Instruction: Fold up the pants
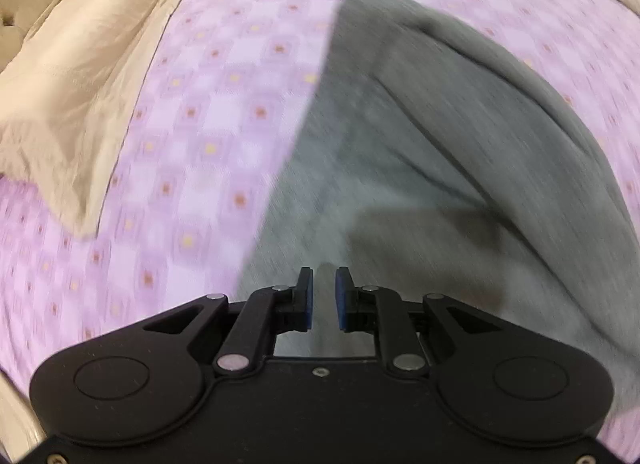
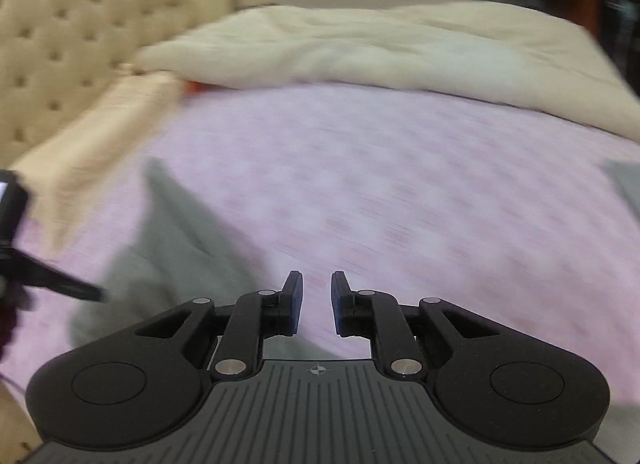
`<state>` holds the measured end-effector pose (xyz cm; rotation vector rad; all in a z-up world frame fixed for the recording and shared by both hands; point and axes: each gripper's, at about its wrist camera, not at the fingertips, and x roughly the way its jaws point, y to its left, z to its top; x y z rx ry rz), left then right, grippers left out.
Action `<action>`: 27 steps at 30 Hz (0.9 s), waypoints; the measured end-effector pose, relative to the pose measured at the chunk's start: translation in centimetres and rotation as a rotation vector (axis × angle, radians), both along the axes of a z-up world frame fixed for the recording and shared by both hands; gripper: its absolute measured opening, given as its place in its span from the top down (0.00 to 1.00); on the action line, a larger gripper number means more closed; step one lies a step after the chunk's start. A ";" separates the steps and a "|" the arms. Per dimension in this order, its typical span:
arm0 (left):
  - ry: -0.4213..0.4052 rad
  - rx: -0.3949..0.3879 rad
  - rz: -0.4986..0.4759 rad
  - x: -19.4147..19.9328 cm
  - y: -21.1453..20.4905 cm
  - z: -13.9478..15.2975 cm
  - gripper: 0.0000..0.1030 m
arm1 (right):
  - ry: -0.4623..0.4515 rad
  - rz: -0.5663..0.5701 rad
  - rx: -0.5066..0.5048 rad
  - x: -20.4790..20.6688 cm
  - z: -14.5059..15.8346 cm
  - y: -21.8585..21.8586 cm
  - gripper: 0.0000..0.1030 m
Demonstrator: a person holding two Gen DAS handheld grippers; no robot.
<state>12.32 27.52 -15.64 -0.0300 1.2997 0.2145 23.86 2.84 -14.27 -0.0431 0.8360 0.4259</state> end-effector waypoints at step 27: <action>0.068 -0.171 0.068 4.0 9.8 -2.5 0.76 | 0.031 0.394 -0.211 4.7 -2.3 16.5 0.93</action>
